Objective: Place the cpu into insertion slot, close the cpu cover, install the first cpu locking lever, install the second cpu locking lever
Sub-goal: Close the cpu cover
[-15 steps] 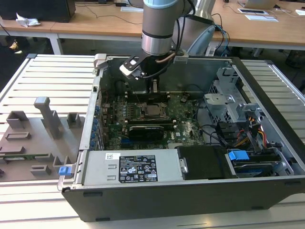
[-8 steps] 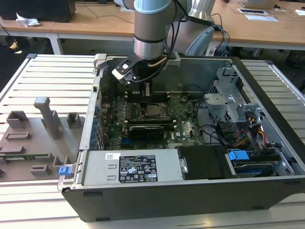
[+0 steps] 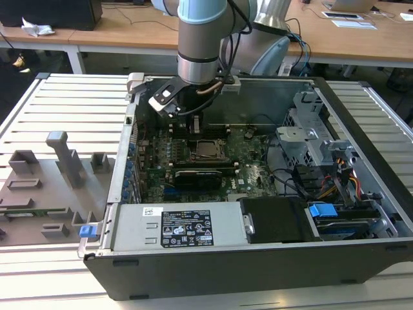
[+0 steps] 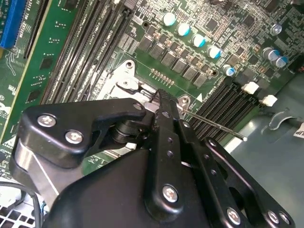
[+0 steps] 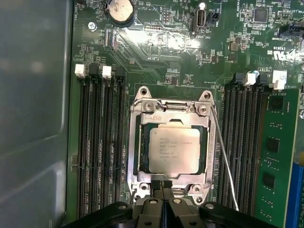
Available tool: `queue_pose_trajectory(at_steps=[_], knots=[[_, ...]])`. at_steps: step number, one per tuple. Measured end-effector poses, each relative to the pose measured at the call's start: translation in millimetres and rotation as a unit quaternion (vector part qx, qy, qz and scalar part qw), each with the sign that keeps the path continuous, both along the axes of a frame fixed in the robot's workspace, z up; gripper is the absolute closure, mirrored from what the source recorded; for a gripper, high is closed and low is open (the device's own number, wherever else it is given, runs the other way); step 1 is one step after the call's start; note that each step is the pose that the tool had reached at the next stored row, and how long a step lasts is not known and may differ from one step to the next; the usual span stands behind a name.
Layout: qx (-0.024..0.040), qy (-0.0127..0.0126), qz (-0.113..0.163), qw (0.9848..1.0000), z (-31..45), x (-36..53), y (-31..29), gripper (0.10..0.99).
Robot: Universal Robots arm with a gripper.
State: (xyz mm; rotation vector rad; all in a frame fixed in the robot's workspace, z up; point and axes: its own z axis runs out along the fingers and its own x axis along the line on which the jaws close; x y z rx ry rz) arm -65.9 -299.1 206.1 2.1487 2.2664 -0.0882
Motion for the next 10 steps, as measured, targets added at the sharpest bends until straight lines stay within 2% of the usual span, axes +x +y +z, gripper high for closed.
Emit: queue_pose_trajectory(at_steps=[1,6,7,8,9,10], knots=[[0.0,0.0,0.0,1.0,-0.1,6.3,0.0,0.98],[0.0,0.0001,0.0,1.0,0.9,18.9,0.0,0.98],[0.0002,0.004,0.0,1.0,1.7,29.9,-0.9,0.98],[0.0023,0.0089,0.0,1.0,1.7,38.1,-11.0,0.98],[0.0037,0.0095,0.0,0.9999,1.7,39.5,-15.9,0.98],[0.0045,0.0097,0.0,0.9999,1.7,40.3,-17.9,0.98]])
